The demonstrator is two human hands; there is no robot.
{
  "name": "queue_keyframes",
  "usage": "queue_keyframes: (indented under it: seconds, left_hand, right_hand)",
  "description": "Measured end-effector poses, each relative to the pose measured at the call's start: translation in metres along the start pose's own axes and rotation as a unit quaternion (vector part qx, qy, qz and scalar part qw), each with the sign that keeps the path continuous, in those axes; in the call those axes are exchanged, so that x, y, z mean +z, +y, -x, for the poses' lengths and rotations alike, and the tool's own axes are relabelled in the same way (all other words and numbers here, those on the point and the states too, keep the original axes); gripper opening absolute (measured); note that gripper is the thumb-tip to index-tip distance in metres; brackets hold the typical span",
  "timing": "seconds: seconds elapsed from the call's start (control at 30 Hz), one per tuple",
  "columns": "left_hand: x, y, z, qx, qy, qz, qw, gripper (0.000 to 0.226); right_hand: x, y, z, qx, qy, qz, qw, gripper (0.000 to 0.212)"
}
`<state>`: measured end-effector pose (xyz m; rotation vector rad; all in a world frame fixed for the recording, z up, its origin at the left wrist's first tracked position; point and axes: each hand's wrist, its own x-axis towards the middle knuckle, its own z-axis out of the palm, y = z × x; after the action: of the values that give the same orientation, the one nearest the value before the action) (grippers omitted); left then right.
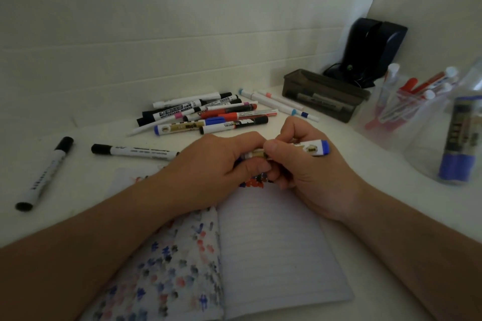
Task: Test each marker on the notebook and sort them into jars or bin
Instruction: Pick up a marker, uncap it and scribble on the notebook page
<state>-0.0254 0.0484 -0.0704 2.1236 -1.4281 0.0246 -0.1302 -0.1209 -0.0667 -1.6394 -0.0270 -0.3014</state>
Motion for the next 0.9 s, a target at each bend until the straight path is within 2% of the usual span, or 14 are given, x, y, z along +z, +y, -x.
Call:
queue_keyframes:
  seconds: [0.07,0.13,0.2,0.27,0.33,0.47,0.6,0.9]
  left_hand:
    - [-0.002,0.003,0.001,-0.020,-0.010,0.010,1.000,0.040]
    - [-0.006,0.003,0.004,-0.053,-0.014,0.006,0.998,0.076]
    - [-0.009,-0.001,0.008,-0.063,-0.028,-0.025,0.997,0.087]
    - [-0.010,-0.005,0.010,-0.087,-0.089,-0.071,0.990,0.082]
    - [-0.008,-0.007,0.009,-0.099,-0.134,-0.116,0.979,0.077]
    - [-0.008,-0.007,0.006,-0.101,-0.141,-0.140,0.975,0.077]
    - [-0.008,-0.006,0.006,-0.099,-0.141,-0.148,0.974,0.077]
    - [-0.008,-0.003,0.005,-0.102,-0.139,-0.151,0.974,0.075]
  right_hand:
    - [-0.004,-0.003,-0.001,0.001,0.009,0.002,1.000,0.024]
    - [-0.015,-0.009,-0.002,0.026,0.018,-0.061,0.998,0.014]
    - [-0.030,-0.014,-0.002,0.054,0.013,-0.112,0.992,0.018]
    - [-0.035,-0.014,0.001,0.071,0.001,-0.069,0.995,0.018]
    - [-0.034,-0.009,0.003,0.075,-0.004,0.025,0.997,0.013]
    - [-0.025,-0.003,0.001,0.083,0.001,0.165,0.983,0.022]
    - [-0.021,-0.001,0.000,0.113,0.016,0.202,0.973,0.025]
    - [-0.018,0.001,0.000,0.121,0.025,0.259,0.958,0.029]
